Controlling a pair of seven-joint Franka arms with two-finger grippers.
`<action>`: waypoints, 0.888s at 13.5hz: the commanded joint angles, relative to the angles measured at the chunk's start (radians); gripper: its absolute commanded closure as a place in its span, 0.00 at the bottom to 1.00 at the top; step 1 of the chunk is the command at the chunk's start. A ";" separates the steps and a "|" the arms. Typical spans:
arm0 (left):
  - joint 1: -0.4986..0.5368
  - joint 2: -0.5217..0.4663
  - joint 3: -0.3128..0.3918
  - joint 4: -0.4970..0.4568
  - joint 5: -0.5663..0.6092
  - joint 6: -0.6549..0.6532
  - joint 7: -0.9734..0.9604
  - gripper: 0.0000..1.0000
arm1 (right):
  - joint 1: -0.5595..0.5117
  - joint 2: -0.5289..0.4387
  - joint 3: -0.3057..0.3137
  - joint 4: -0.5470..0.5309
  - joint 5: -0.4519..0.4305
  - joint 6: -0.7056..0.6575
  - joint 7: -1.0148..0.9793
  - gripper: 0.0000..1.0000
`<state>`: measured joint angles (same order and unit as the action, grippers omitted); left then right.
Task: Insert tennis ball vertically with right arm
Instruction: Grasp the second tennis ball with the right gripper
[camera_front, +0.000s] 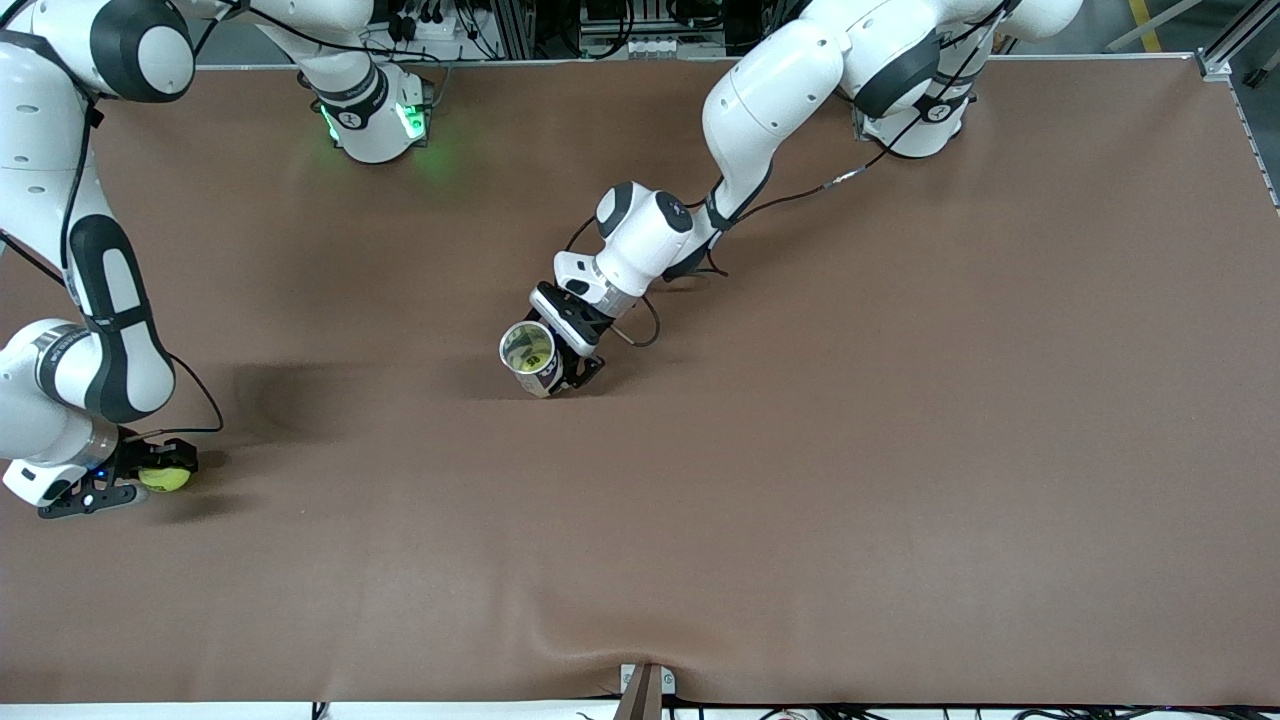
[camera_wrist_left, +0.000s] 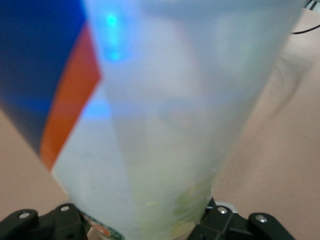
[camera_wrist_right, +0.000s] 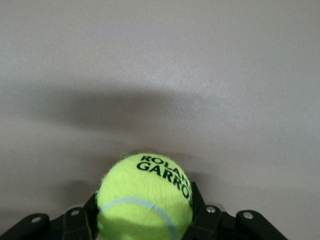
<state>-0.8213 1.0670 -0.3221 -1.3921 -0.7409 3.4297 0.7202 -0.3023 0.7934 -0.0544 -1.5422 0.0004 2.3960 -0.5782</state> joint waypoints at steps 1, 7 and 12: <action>-0.015 -0.022 0.032 -0.042 -0.018 0.000 -0.022 0.19 | -0.008 -0.055 0.030 -0.003 0.020 -0.055 -0.034 1.00; -0.058 -0.022 0.092 -0.042 -0.014 -0.004 -0.045 0.19 | 0.023 -0.232 0.062 -0.001 0.107 -0.289 0.011 1.00; -0.062 -0.022 0.095 -0.041 -0.014 -0.007 -0.050 0.20 | 0.162 -0.353 0.061 0.004 0.116 -0.455 0.309 1.00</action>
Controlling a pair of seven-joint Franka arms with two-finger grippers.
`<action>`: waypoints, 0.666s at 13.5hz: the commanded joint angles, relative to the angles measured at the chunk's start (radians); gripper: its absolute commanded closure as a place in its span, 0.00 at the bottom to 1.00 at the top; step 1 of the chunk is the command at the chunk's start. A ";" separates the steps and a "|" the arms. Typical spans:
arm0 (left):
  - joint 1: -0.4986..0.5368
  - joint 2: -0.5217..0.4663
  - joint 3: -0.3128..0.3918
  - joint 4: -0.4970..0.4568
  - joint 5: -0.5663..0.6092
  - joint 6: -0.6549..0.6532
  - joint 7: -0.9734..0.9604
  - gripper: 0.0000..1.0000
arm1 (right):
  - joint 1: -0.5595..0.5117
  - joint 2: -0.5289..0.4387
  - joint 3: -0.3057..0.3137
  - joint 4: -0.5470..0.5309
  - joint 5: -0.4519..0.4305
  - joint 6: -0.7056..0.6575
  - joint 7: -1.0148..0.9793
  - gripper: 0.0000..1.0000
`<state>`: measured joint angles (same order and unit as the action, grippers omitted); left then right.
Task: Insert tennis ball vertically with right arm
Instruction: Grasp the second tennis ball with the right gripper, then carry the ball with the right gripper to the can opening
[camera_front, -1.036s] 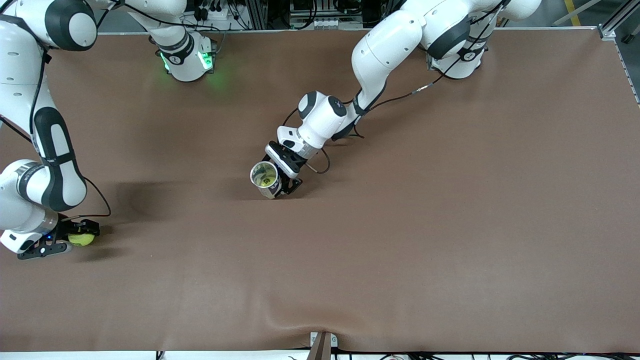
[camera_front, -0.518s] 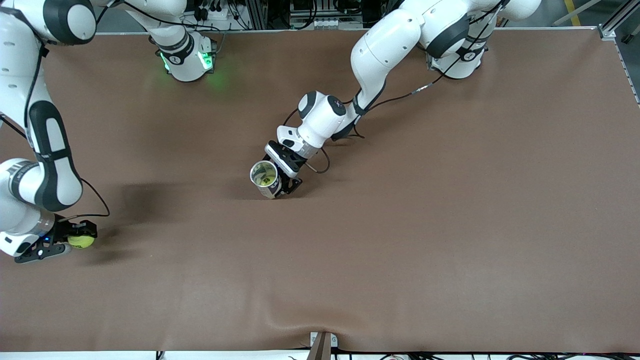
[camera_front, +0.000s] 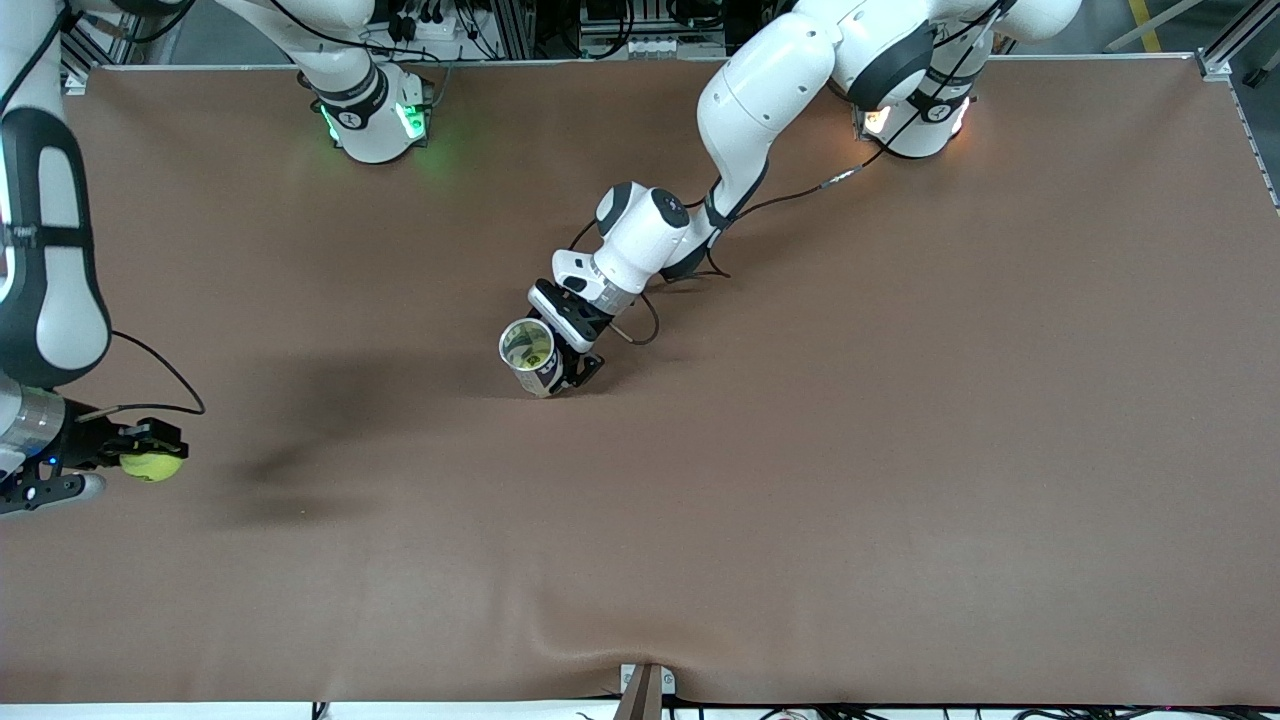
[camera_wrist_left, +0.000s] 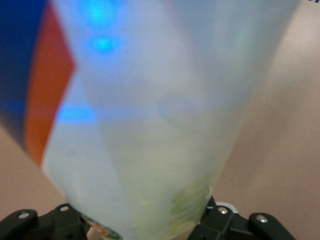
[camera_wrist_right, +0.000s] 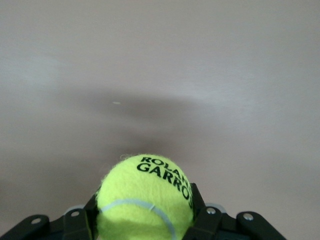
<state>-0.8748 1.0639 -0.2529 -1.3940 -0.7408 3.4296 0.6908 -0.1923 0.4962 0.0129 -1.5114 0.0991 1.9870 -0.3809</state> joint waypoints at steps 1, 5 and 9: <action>-0.009 -0.019 0.026 -0.039 -0.014 -0.007 -0.020 0.20 | 0.088 -0.071 -0.007 -0.027 0.016 -0.075 0.182 1.00; -0.010 -0.019 0.026 -0.037 -0.014 -0.007 -0.022 0.20 | 0.272 -0.128 -0.008 -0.026 0.008 -0.146 0.549 1.00; -0.010 -0.019 0.026 -0.037 -0.014 -0.007 -0.022 0.20 | 0.453 -0.133 -0.008 -0.010 -0.002 -0.145 0.863 1.00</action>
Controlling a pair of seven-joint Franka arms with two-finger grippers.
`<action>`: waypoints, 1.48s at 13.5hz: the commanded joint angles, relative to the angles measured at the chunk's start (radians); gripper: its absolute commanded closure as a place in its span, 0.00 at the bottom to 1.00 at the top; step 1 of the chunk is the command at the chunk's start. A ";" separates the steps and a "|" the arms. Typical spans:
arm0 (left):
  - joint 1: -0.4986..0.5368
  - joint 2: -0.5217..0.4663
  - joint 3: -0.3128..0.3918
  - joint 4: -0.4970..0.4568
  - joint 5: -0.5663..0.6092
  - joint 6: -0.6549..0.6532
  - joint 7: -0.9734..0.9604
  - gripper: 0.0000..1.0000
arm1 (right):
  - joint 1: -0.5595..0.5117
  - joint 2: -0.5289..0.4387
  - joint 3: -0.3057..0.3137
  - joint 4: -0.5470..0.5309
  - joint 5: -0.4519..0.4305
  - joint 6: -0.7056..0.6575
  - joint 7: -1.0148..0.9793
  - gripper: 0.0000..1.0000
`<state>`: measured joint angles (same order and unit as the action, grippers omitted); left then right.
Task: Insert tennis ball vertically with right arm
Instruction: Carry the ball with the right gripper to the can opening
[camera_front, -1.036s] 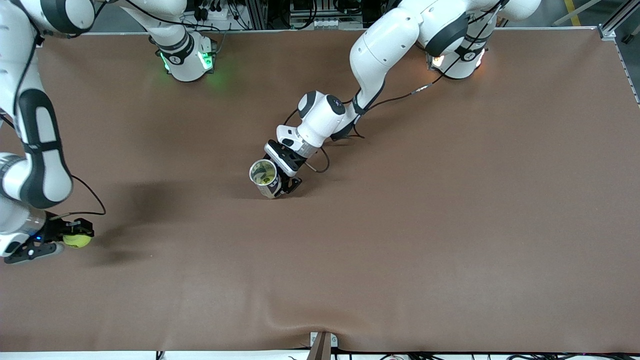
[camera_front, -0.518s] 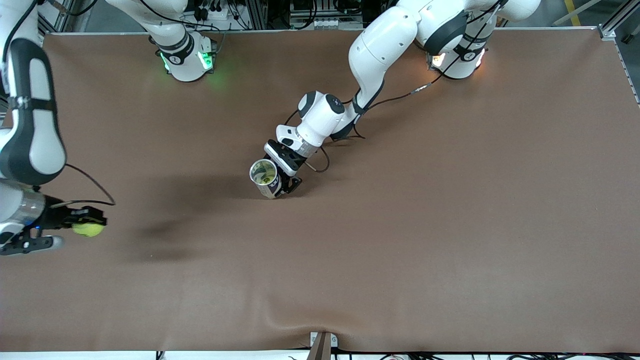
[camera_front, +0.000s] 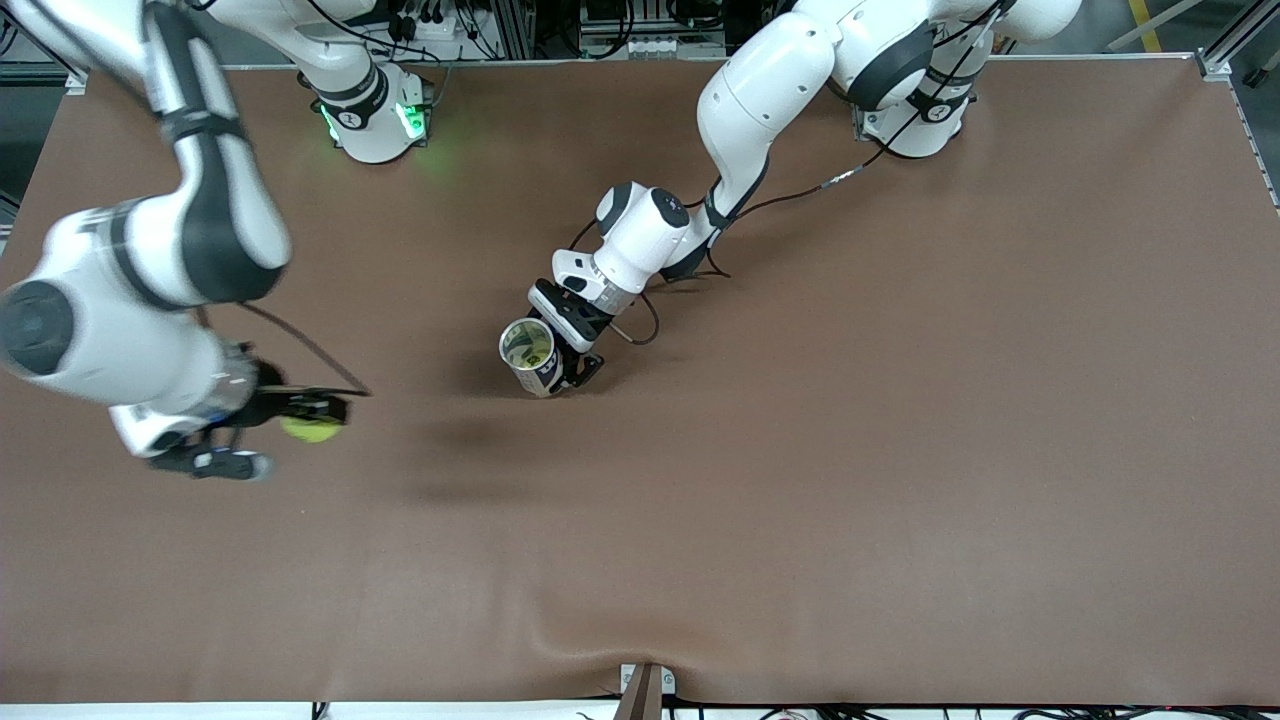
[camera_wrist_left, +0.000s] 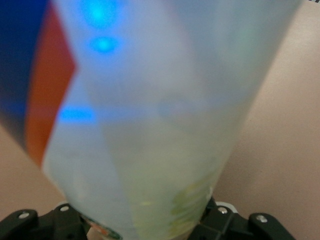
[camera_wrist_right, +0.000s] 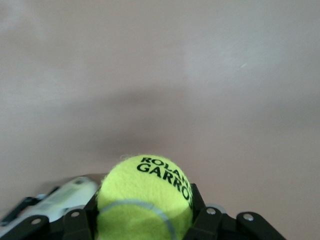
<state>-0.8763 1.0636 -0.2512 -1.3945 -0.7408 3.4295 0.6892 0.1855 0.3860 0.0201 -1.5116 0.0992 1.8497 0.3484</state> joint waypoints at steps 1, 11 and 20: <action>-0.009 -0.019 0.024 -0.037 -0.014 -0.007 -0.020 0.20 | 0.119 -0.021 -0.015 -0.007 -0.022 -0.004 0.214 1.00; -0.009 -0.019 0.027 -0.038 -0.014 -0.009 -0.020 0.19 | 0.357 0.005 -0.015 -0.022 -0.115 -0.026 0.520 1.00; -0.010 -0.017 0.029 -0.038 -0.014 -0.010 -0.020 0.19 | 0.387 0.036 -0.015 -0.024 -0.115 -0.009 0.523 1.00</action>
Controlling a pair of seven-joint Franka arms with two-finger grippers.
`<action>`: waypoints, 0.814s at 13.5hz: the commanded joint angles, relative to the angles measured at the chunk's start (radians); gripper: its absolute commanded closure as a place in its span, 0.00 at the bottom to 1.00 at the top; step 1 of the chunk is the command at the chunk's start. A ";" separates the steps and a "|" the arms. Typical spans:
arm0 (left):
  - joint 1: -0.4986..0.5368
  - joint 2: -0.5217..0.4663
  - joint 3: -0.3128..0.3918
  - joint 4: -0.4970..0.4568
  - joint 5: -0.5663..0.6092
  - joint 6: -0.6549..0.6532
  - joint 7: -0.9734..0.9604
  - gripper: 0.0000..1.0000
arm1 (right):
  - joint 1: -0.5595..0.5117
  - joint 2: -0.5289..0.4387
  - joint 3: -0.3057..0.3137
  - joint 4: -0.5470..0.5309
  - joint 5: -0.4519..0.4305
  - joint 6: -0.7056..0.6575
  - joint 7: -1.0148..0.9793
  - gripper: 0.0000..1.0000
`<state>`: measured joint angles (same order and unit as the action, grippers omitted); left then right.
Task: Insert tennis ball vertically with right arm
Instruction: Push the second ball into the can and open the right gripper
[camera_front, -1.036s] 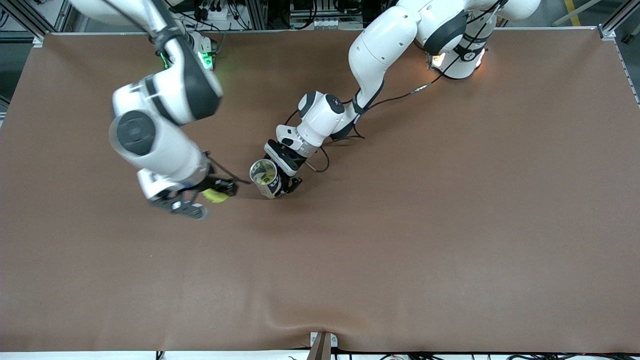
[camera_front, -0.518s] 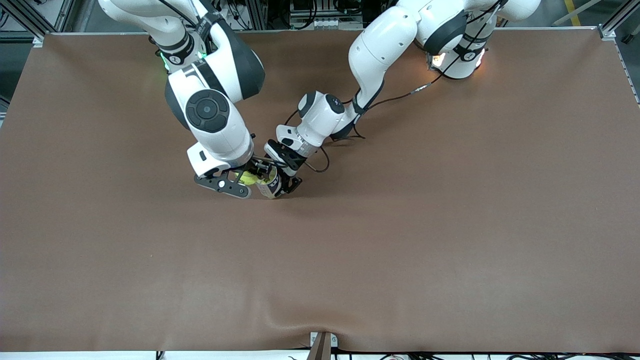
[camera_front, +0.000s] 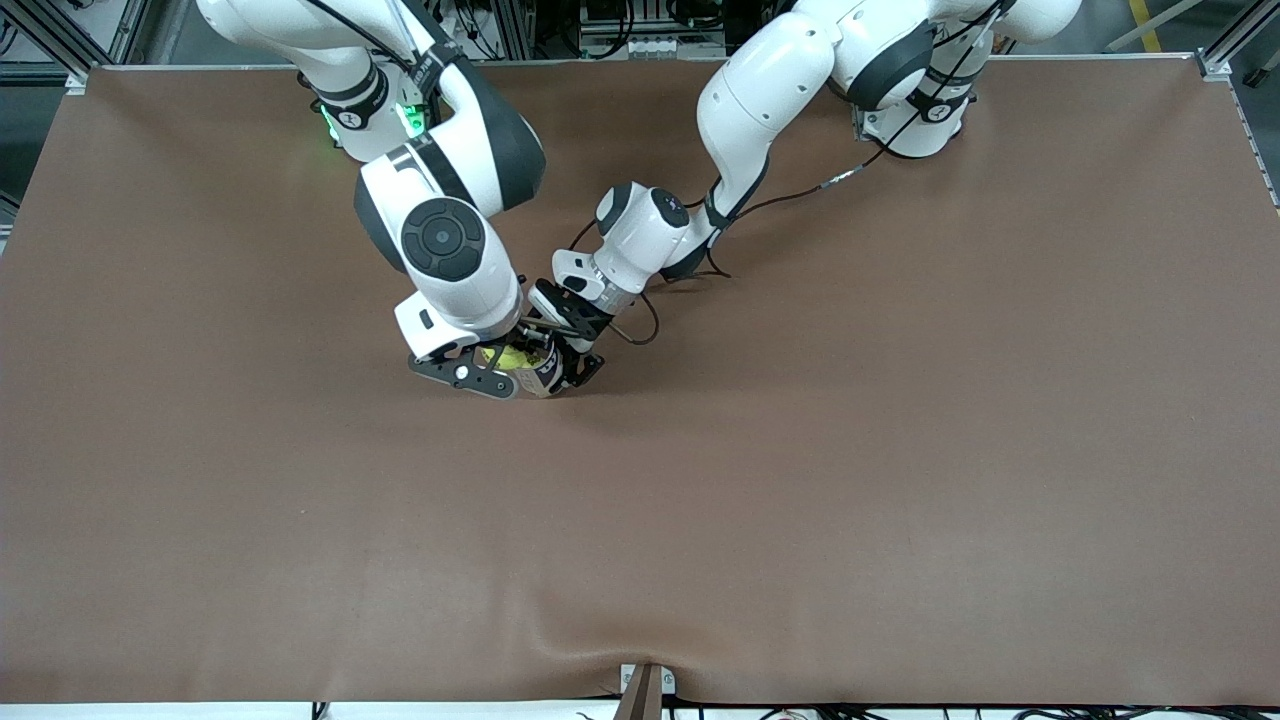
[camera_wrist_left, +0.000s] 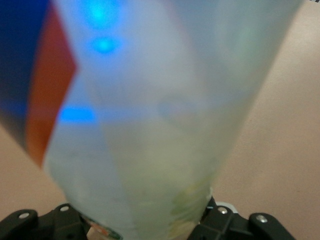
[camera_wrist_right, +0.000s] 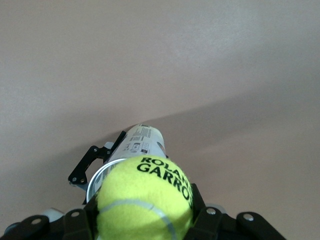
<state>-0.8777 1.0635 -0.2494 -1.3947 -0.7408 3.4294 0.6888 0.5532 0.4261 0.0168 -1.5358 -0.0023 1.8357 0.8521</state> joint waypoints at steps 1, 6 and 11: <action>-0.009 -0.017 0.027 -0.038 -0.014 -0.010 -0.020 0.19 | 0.019 -0.003 -0.012 0.000 -0.013 0.005 0.019 1.00; -0.010 -0.017 0.028 -0.038 -0.014 -0.010 -0.020 0.20 | 0.020 0.013 -0.012 0.000 -0.013 0.007 0.025 0.28; -0.010 -0.017 0.028 -0.038 -0.014 -0.010 -0.018 0.22 | 0.020 0.013 -0.012 0.002 -0.013 0.007 0.042 0.00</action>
<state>-0.8808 1.0632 -0.2456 -1.3947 -0.7408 3.4293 0.6887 0.5595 0.4390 0.0152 -1.5372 -0.0024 1.8404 0.8636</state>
